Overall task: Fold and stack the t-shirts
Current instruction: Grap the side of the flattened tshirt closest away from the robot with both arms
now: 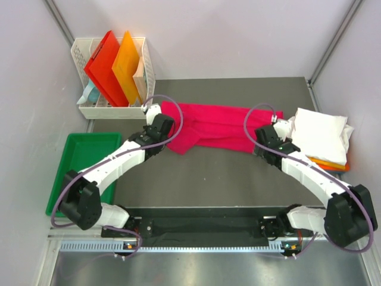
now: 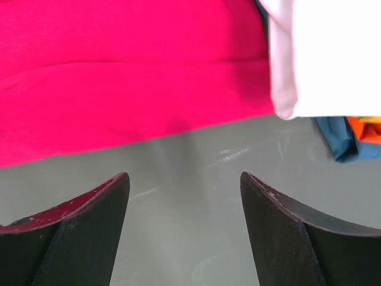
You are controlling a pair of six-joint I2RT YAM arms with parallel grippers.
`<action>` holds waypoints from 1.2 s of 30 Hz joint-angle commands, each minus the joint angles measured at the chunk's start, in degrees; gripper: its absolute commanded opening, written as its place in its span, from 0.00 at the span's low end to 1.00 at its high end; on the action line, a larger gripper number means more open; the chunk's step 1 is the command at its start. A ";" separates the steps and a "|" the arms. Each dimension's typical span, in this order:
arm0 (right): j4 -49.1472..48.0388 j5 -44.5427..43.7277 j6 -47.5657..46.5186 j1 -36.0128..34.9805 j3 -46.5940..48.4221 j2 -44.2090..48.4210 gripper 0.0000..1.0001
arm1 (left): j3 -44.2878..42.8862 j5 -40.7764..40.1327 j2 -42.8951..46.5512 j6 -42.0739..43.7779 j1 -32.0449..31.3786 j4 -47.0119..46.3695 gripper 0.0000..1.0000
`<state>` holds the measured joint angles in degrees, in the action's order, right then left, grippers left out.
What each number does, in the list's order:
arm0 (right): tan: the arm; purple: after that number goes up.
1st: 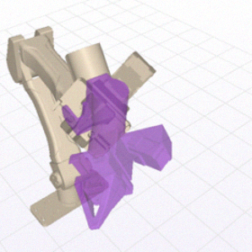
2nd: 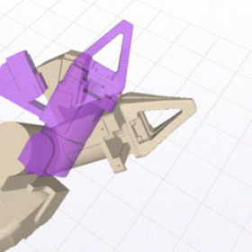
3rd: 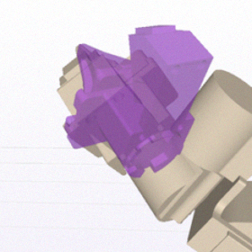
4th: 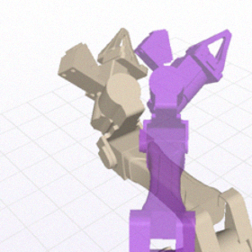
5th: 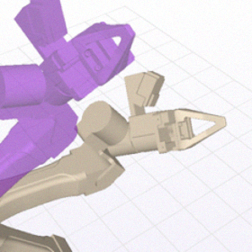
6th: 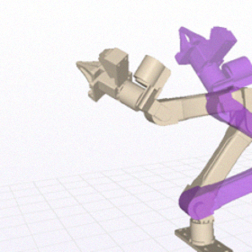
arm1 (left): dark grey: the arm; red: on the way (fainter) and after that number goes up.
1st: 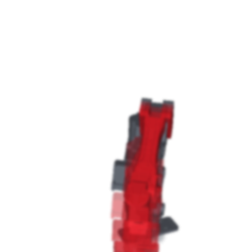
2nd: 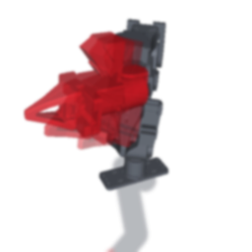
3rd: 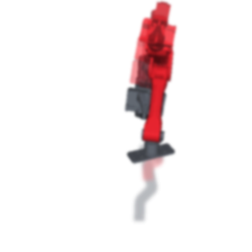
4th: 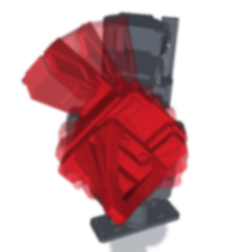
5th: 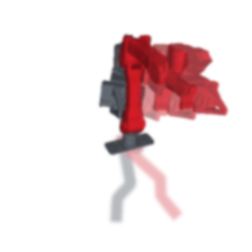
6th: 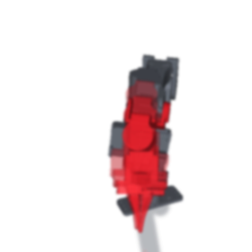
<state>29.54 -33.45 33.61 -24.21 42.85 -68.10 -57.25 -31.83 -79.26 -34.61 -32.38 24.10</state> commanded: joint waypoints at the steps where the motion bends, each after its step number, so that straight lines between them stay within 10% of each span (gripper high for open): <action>1: 0.34 3.74 3.30 6.79 0.83 -2.12 0.74 | 0.56 -2.44 5.26 -0.46 -0.31 0.42 0.00; 36: 5.52 8.50 6.91 14.19 -4.35 2.79 0.66 | 5.57 -4.99 24.24 -9.77 -0.58 19.32 0.00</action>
<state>30.87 -24.69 38.33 -9.72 39.31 -66.98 -52.69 -35.59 -55.18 -43.68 -32.73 43.92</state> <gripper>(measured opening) 0.667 0.016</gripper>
